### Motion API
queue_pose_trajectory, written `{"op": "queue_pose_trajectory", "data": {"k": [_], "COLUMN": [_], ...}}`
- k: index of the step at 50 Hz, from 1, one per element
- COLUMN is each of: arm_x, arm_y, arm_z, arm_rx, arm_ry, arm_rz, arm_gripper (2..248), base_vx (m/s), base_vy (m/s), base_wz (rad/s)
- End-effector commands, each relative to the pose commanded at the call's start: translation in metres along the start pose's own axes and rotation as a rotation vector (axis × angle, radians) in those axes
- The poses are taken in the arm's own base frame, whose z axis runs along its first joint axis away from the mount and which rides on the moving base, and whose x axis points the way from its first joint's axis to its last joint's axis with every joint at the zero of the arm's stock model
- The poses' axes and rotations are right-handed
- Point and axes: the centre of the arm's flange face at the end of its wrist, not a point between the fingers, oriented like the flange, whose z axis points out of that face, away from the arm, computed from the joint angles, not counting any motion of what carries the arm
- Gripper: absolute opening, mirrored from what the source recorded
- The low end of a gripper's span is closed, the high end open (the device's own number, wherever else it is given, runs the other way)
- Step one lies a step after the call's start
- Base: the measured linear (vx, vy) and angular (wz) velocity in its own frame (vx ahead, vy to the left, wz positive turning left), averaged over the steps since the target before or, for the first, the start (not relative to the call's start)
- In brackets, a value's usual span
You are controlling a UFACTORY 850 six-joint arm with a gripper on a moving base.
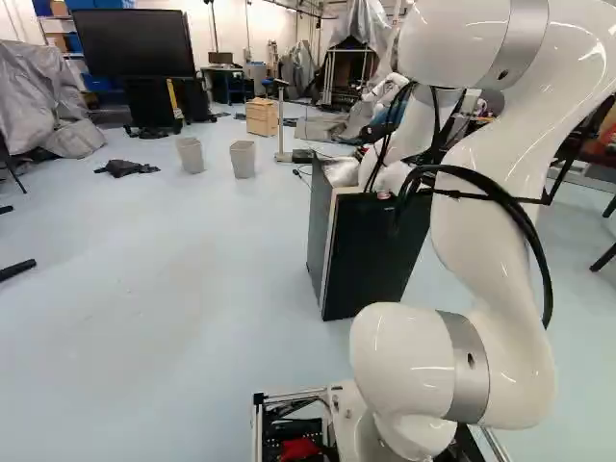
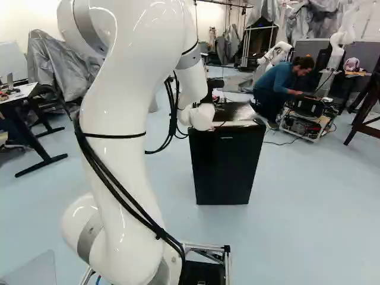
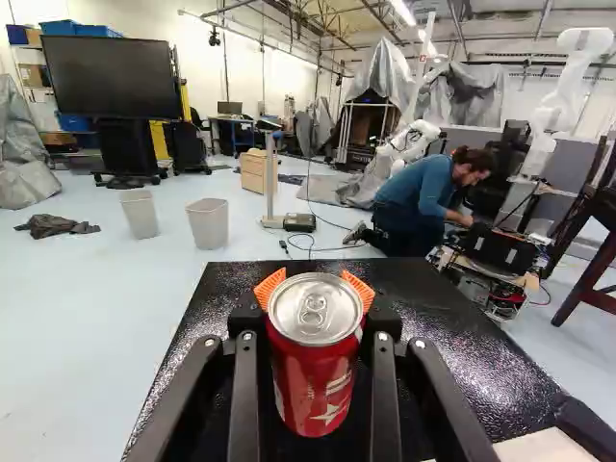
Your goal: Grab a drink from the fridge
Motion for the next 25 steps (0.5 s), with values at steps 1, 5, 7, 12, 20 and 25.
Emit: {"op": "queue_pose_trajectory", "data": {"k": [1,5,7,12,20,25], "arm_x": [0.000,0.000,0.000,0.001,0.002,0.002], "arm_y": [0.000,-0.001,-0.001,-0.003,-0.007,-0.011], "arm_z": [0.000,-0.001,-0.001,-0.003,-0.008,-0.012], "arm_rx": [0.000,0.000,0.000,0.001,0.003,0.005], "arm_ry": [0.000,-0.001,-0.001,-0.003,-0.008,-0.011], "arm_rz": [0.000,0.000,0.000,0.001,0.003,0.004], "arm_gripper": [99,99,99,99,99,99], "base_vx": [0.000,0.000,0.000,0.000,0.000,0.000], "base_vy": [0.000,0.000,0.000,0.000,0.000,0.000], "base_wz": [0.000,0.000,0.000,0.000,0.000,0.000]}}
